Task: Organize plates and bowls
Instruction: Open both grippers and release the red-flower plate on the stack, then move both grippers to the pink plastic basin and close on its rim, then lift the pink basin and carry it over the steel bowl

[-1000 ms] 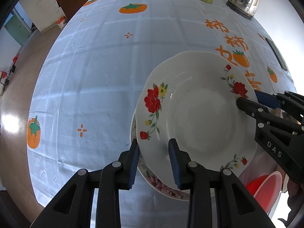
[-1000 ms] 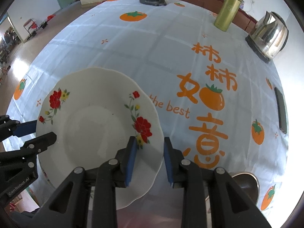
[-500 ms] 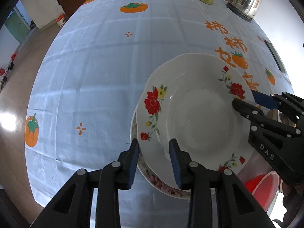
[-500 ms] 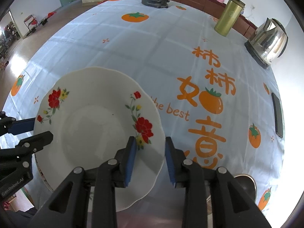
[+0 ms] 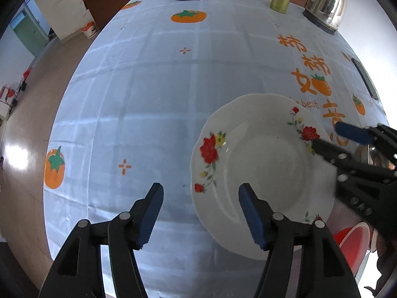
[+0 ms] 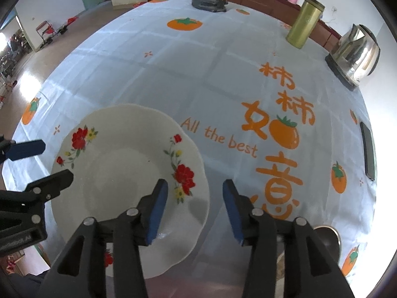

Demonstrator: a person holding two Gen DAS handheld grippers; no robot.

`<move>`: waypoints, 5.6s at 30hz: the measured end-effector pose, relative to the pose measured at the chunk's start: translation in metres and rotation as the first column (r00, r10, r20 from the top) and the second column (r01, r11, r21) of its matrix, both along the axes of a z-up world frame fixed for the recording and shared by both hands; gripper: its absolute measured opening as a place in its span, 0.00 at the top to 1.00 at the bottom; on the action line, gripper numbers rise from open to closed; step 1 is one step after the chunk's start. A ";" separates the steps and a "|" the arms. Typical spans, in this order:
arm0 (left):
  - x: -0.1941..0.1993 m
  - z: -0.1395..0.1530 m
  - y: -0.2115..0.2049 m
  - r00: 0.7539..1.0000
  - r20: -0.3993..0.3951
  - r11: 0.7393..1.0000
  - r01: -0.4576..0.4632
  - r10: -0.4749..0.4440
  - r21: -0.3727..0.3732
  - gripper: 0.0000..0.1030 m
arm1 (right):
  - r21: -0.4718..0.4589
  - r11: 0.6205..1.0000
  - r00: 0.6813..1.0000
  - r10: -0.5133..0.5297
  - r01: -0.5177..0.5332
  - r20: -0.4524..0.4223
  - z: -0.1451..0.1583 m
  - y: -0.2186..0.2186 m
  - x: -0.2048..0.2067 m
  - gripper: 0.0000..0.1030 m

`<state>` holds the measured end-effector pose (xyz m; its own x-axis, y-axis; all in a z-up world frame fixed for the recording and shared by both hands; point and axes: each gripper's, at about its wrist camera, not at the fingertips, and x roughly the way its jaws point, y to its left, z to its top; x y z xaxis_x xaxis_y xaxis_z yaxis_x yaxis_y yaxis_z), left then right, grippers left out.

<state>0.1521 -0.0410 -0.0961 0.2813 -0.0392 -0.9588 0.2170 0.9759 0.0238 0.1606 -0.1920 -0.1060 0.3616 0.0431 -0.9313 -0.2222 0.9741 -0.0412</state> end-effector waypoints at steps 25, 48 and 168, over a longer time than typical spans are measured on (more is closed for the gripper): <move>-0.088 0.027 -0.088 0.926 -0.043 0.919 0.366 -0.376 -0.147 0.38 | 0.044 0.980 0.978 -0.193 0.196 -0.078 0.025 -0.096 -0.175 0.65; -0.110 -0.012 -0.115 0.864 -0.243 0.892 0.393 -0.442 -0.225 0.83 | 0.115 0.979 0.976 -0.151 0.170 -0.158 0.000 -0.092 -0.191 0.88; -0.046 0.073 -0.192 0.908 -0.070 0.877 0.377 -0.414 -0.296 0.92 | 0.194 0.937 0.944 -0.312 0.289 0.103 0.089 -0.192 -0.126 0.89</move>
<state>0.1065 -0.2326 -0.0227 0.0636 -0.3832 -0.9215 0.5694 0.7722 -0.2819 0.0341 -0.3841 -0.0173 0.5004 0.0709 -0.8629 0.0777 0.9889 0.1263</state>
